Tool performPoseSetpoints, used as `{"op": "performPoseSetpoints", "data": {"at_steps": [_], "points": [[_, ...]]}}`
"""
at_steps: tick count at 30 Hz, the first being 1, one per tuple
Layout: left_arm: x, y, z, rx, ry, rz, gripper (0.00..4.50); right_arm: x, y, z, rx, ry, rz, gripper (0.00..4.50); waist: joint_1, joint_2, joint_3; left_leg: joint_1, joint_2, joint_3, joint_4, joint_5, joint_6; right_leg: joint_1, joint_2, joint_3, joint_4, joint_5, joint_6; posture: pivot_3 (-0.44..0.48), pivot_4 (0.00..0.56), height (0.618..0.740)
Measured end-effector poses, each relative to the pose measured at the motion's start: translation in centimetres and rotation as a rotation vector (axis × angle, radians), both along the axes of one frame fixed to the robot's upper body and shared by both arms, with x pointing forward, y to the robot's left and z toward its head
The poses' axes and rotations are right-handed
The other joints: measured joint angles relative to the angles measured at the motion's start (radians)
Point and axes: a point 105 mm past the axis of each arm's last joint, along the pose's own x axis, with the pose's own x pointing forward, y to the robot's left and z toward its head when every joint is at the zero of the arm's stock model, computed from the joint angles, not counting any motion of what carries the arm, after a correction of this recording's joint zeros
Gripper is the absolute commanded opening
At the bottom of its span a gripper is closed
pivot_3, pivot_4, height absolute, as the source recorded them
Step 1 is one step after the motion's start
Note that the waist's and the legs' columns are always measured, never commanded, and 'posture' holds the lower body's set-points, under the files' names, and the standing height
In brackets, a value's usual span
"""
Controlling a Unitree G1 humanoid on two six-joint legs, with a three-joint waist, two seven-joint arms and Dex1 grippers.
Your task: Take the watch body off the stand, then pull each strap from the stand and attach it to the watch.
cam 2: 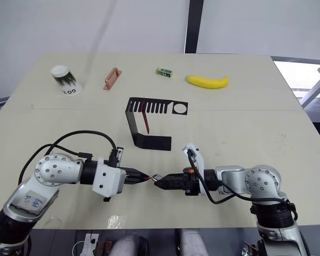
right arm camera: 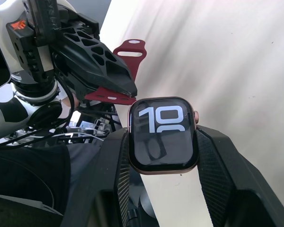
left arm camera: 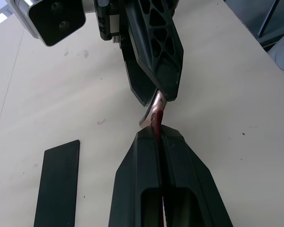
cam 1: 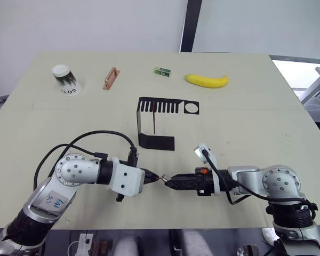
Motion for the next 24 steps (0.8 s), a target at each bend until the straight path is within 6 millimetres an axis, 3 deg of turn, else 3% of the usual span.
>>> {"op": "performPoseSetpoints", "data": {"at_steps": [24], "points": [[0.23,-0.49,-0.70,0.003,-0.008,0.001,0.00,0.04,-0.06,-0.22,-0.019,0.005,-0.009,1.51,0.000,0.000,0.000,0.000,0.000,0.000,0.000,0.000,0.000,0.000,0.000,0.000,0.000,0.000,0.000,0.000,0.150,0.738]]}}
